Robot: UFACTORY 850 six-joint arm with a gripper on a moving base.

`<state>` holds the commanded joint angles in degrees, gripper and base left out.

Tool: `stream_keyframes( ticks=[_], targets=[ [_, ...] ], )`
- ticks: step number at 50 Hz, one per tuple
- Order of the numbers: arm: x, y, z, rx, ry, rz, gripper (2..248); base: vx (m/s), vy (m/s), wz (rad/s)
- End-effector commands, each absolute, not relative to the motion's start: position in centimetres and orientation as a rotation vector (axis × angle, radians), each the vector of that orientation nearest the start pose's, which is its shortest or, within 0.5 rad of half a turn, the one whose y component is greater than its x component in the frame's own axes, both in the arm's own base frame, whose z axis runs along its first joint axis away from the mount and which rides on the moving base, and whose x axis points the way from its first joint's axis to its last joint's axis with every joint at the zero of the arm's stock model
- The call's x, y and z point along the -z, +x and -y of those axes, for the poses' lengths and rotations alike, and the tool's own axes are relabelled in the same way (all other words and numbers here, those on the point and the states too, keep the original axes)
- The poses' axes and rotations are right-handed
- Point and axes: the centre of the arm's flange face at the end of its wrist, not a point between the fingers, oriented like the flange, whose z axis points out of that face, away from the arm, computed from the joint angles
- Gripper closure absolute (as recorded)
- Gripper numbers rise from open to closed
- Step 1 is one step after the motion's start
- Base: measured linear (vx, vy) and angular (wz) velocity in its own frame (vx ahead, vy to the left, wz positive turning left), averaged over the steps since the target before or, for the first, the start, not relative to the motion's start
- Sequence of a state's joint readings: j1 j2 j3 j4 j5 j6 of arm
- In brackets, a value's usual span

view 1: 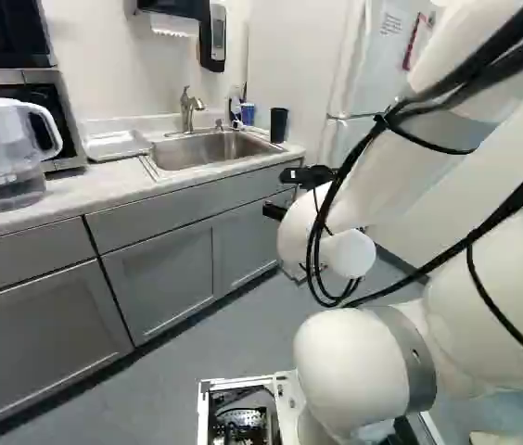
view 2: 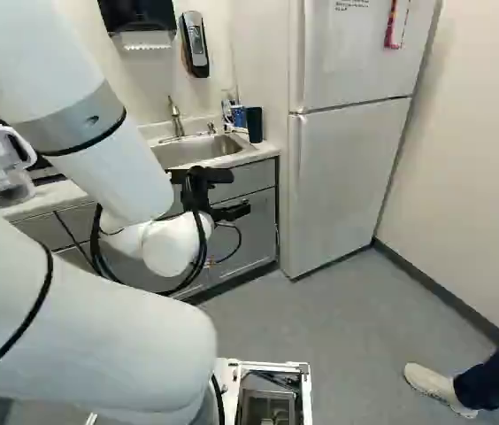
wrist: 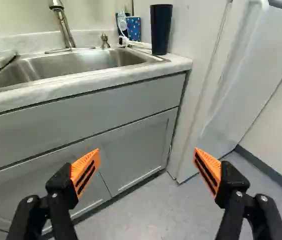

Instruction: Rinse the cup and place it in the tray

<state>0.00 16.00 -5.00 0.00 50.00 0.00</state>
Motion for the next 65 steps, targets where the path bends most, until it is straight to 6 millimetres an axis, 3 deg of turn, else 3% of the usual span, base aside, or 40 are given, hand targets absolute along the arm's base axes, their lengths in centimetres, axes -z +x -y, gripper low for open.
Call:
stream_keyframes(
  ticks=[40,65],
  targets=[
    [-36.6,27.0,0.0,1.827,-2.556,0.000,3,0.000,0.000,0.000],
    [-38.8,28.7,0.8,1.913,-2.513,-0.034,3,0.000,0.000,0.000]
  ],
)
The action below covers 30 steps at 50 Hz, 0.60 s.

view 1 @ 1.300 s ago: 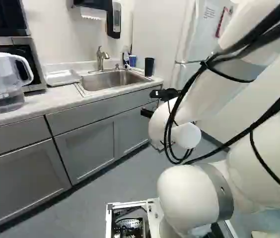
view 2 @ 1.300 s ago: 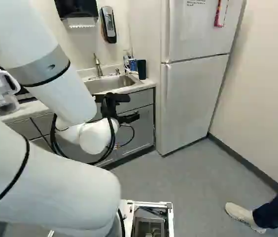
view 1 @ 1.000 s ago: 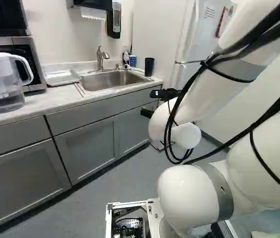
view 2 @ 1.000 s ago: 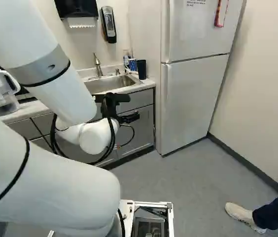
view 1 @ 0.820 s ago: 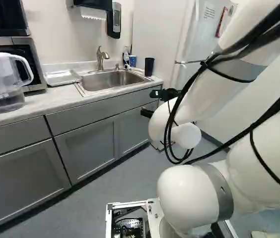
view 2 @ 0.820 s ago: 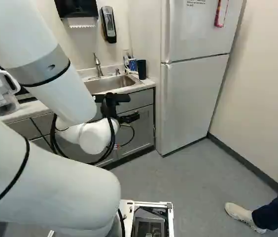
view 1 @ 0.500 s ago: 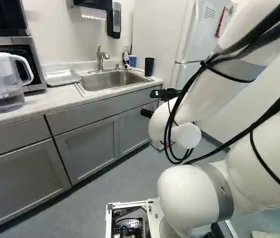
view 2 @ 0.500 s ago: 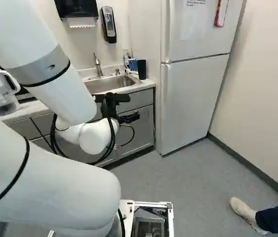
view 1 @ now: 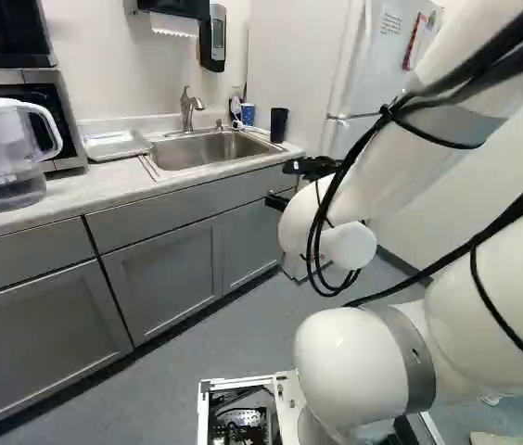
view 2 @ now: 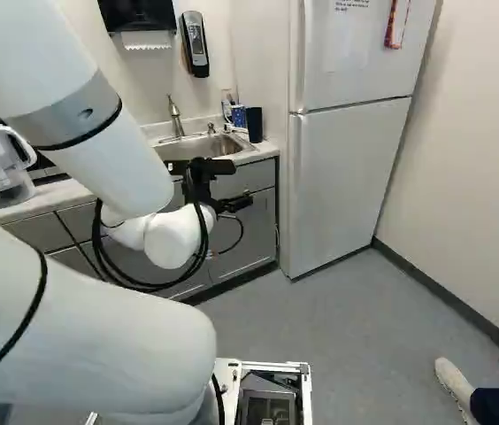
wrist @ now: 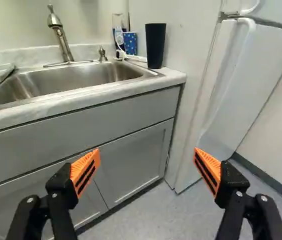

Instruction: Rinse the cup and place it in the tray

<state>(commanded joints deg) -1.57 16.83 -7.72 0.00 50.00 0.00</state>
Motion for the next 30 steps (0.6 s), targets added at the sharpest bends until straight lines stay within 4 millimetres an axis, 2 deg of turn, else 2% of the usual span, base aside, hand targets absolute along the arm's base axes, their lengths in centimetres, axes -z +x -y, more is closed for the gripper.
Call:
stream_keyframes(
  ticks=[30],
  targets=[
    [-42.1,32.6,1.9,2.009,-2.462,-0.073,3,0.000,0.000,0.000]
  ],
)
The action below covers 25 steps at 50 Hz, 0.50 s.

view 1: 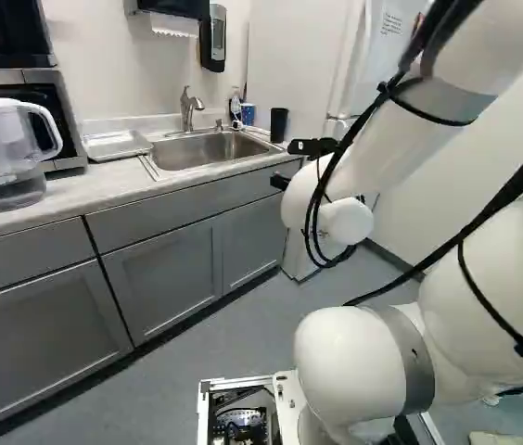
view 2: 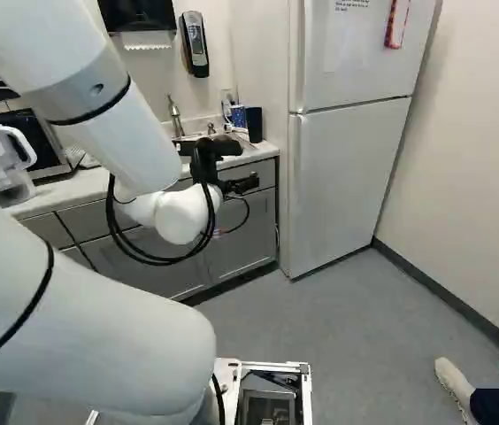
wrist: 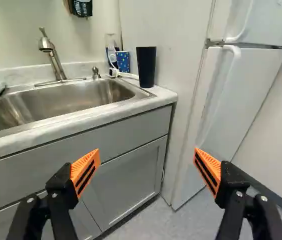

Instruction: Rinse the cup and place it in the tray

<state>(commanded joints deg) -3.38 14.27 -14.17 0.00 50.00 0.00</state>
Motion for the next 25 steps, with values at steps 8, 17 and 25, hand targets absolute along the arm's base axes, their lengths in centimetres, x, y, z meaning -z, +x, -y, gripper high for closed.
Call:
stream_keyframes(
  ticks=[8,17,25],
  targets=[
    [-43.0,33.7,2.0,2.031,-2.444,-0.071,3,0.000,0.000,0.000],
    [-43.9,35.0,2.0,2.054,-2.424,-0.068,3,0.000,0.000,0.000],
    [-44.8,36.1,2.0,2.073,-2.407,-0.067,3,0.000,0.000,0.000]
  ],
)
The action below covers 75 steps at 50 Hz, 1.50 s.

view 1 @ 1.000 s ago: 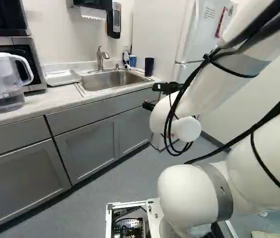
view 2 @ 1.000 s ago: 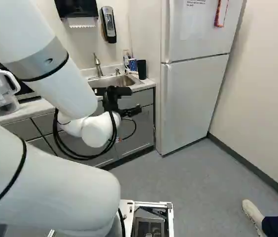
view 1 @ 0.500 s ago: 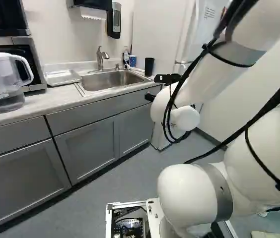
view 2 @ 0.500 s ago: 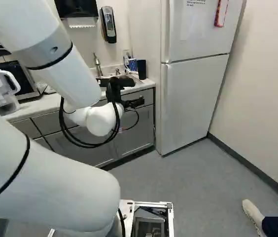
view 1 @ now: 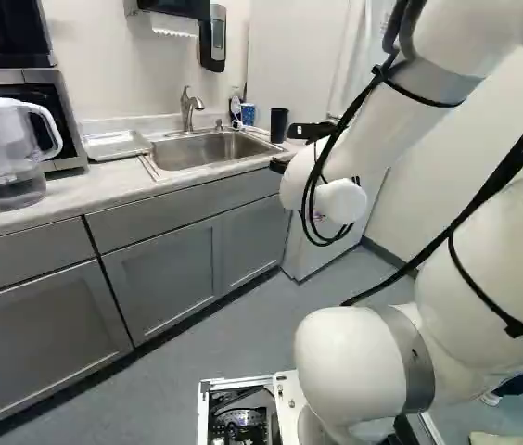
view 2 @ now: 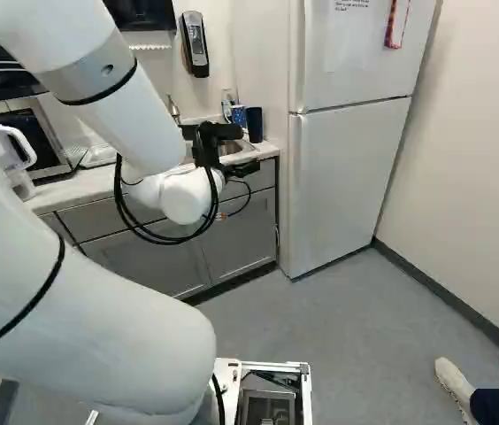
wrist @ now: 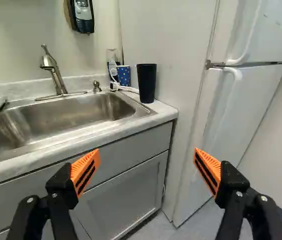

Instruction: Rinse the cup and place it in the tray

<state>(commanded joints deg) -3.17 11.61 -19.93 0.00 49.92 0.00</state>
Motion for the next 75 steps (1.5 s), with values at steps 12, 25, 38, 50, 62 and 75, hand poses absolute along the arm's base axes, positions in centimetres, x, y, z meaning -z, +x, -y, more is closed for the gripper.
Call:
stream_keyframes(
  ticks=[12,25,38,50,62,75],
  targets=[
    [-46.0,37.6,2.0,2.088,-2.393,-0.064,3,0.000,0.000,0.000],
    [-47.1,39.0,2.0,2.082,-2.397,-0.063,3,0.000,0.000,0.000],
    [-48.1,40.3,2.1,2.065,-2.410,-0.062,3,0.000,0.000,0.000],
    [-49.1,41.4,2.1,2.048,-2.424,-0.061,3,0.000,0.000,0.000],
    [-50.1,42.4,2.1,2.042,-2.428,-0.060,3,0.000,0.000,0.000],
    [-51.3,43.4,2.1,2.048,-2.422,-0.059,3,0.000,0.000,0.000]
  ],
)
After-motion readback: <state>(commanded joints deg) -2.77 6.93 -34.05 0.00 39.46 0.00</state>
